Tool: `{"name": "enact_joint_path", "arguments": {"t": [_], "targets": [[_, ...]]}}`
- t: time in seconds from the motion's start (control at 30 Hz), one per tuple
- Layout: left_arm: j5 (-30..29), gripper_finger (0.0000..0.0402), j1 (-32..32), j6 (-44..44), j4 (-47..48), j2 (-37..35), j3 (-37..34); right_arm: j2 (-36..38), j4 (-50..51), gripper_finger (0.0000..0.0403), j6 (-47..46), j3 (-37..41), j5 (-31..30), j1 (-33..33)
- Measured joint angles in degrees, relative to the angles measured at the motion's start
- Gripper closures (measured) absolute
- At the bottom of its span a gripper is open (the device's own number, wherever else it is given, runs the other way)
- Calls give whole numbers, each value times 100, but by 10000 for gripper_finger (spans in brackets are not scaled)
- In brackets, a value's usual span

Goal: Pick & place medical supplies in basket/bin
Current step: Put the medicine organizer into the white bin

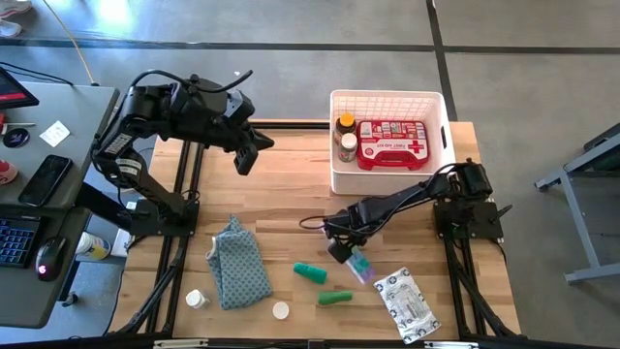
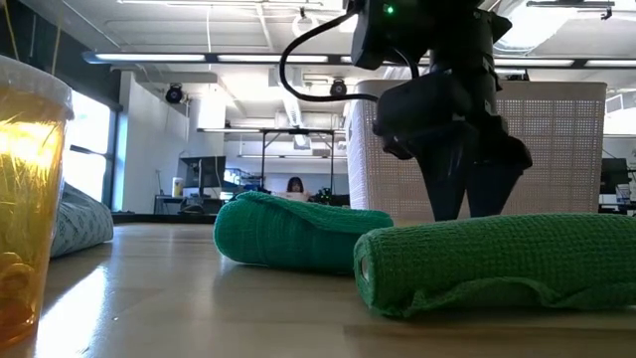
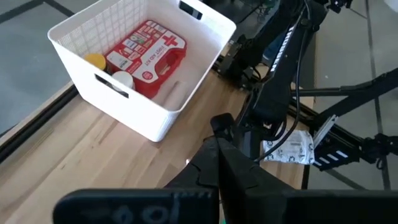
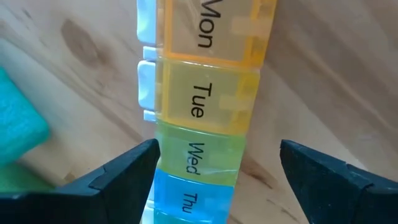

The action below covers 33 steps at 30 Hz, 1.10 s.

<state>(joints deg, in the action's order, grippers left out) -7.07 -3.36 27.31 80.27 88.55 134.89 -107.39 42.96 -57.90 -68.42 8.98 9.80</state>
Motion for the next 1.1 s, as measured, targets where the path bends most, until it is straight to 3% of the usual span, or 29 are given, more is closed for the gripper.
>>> {"name": "enact_joint_path", "arguments": {"t": [0.23, 0.47, 1.1], "targets": [[0, 350, 0, -4, 0, 0, 0, 0, -109, 73, -121, 2, 377, 11], [0, 363, 0, -140, 0, 0, 2, 195, -198, 73, -503, 2, 449, 11], [247, 352, 0, -501, 88, 0, 7, 242, -191, 73, -1133, -3, -846, 614]]}}
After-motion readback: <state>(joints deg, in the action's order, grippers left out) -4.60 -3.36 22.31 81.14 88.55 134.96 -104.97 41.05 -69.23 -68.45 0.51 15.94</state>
